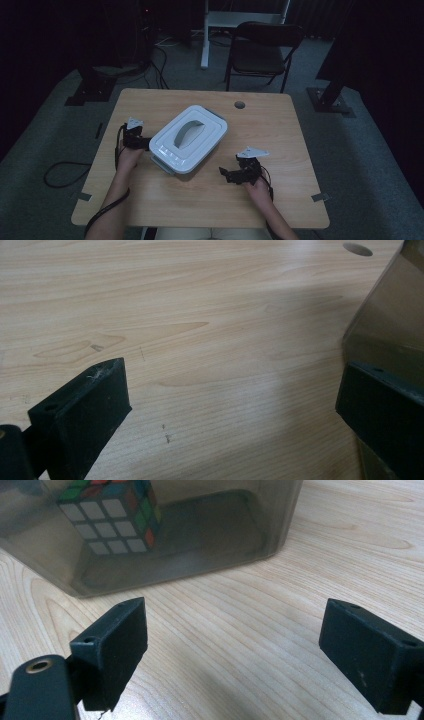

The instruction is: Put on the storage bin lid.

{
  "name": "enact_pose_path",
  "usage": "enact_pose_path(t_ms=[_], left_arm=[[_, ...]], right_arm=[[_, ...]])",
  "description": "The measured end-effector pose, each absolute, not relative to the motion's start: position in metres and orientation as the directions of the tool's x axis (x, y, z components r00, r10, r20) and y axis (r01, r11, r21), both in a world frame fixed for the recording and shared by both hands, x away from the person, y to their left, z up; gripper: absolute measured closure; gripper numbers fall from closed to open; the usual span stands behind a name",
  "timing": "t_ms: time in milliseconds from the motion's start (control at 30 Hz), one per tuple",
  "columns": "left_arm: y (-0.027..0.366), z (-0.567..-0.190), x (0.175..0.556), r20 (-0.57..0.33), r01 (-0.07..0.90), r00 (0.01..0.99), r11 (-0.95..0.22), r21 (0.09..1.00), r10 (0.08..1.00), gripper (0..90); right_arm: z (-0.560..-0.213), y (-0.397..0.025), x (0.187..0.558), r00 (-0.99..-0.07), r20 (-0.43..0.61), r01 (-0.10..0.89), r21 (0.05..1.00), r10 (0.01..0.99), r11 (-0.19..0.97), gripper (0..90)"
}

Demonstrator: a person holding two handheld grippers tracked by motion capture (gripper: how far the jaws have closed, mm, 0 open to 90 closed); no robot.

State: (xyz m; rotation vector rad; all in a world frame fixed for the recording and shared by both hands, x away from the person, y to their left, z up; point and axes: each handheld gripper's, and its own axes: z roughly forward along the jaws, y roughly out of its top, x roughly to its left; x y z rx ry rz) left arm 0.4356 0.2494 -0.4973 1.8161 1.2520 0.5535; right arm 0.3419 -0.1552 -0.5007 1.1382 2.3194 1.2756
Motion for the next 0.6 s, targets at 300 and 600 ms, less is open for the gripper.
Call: enact_pose_path(t_ms=[300,600], left_arm=[[0.239,-0.495,0.423,-0.106,0.539,0.416,-0.151,0.829,0.903,1.4],[0.221,-0.492,0.408,-0.099,0.524,0.439,-0.165,0.835,0.893,1.4]], right_arm=[[-0.502,-0.158,0.342,-0.655,0.147,0.516,0.804,0.741,0.297,11.7],[-0.500,-0.161,0.343,-0.649,0.151,0.516,0.808,0.746,0.285,11.6]])
